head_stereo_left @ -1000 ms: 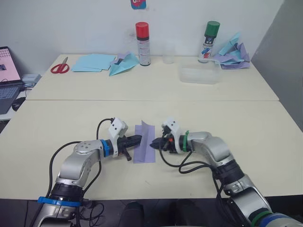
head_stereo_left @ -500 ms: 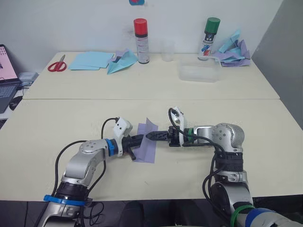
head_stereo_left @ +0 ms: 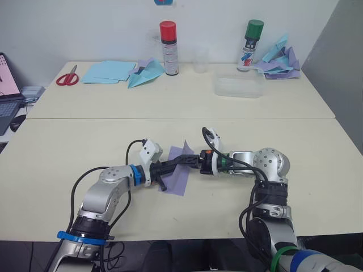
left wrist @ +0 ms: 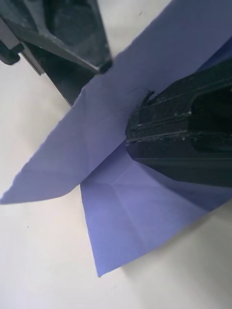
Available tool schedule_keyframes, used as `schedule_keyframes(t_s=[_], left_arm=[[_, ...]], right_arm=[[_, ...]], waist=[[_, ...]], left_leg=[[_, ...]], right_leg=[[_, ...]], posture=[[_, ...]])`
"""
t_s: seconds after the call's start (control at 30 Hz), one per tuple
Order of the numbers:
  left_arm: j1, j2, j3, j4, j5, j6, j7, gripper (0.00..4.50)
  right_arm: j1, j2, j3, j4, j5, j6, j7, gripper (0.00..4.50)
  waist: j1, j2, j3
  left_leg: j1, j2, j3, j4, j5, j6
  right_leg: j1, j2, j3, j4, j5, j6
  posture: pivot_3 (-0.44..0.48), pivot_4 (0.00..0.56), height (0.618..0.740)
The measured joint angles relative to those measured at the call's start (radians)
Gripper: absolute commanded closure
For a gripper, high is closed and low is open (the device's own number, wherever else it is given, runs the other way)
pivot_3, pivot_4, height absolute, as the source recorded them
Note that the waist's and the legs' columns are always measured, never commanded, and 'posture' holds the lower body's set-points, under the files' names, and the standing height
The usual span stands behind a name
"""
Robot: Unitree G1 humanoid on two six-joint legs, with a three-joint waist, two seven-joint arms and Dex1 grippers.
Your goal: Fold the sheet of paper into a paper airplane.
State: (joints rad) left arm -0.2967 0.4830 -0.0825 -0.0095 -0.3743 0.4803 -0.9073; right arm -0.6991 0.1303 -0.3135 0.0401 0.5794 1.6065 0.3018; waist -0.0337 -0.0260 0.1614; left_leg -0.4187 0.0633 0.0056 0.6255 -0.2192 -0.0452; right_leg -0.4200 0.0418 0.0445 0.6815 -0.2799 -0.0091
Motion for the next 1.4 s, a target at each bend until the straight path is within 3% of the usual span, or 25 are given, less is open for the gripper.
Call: schedule_keyframes(t_s=[0.1,0.17,0.47,0.97,1.13,1.4], left_arm=[[0.0,0.0,0.0,0.0,0.0,0.0,0.0,4.5],[0.0,0.0,0.0,-0.001,0.0,0.0,0.0,4.5],[0.017,0.028,-0.004,-0.002,0.018,-0.005,-0.005,4.5],[0.011,0.063,-0.061,0.028,0.104,-0.08,-0.035,4.5],[-0.026,0.083,-0.075,0.089,0.107,-0.125,-0.105,4.5],[-0.137,0.104,-0.117,0.217,0.131,-0.155,-0.218,4.5]], right_arm=[[0.0,0.0,0.001,0.004,0.004,0.0,-0.012,1.04],[0.0,-0.001,0.0,0.005,0.005,0.0,-0.02,1.42],[0.0,-0.028,-0.006,0.007,0.03,0.0,-0.029,4.48],[0.024,-0.167,0.0,-0.005,0.175,0.0,-0.079,4.48],[0.107,-0.303,-0.001,-0.046,0.3,0.0,-0.133,4.48],[0.146,-0.35,-0.01,-0.058,0.412,0.0,-0.226,4.48]], waist=[[0.0,0.0,0.0],[0.0,0.0,0.0],[0.0,0.0,0.0],[0.0,0.0,0.0],[0.0,0.0,-0.001],[-0.001,0.001,-0.001]], left_leg=[[0.0,0.0,0.0,0.0,0.0,0.0],[0.0,0.0,0.0,0.0,0.0,0.0],[0.0,0.0,0.0,0.0,0.0,0.0],[0.001,0.0,0.0,0.0,0.0,0.0],[0.001,0.0,0.001,0.0,0.0,0.0],[0.002,0.0,0.0,0.002,0.0,0.0]], right_leg=[[0.0,0.0,0.0,0.0,0.0,0.0],[0.0,0.0,0.0,0.0,0.0,0.0],[0.0,0.001,0.0,0.0,0.0,0.0],[0.001,0.001,0.0,0.001,0.0,0.0],[0.001,0.003,0.001,0.0,0.0,0.0],[0.002,0.005,0.001,0.001,0.001,0.001]], posture=[[0.0,0.15,0.74],[0.0,0.15,0.74],[0.0,0.15,0.74],[0.0,0.15,0.74],[0.0,0.15,0.74],[0.0,0.15,0.74]])
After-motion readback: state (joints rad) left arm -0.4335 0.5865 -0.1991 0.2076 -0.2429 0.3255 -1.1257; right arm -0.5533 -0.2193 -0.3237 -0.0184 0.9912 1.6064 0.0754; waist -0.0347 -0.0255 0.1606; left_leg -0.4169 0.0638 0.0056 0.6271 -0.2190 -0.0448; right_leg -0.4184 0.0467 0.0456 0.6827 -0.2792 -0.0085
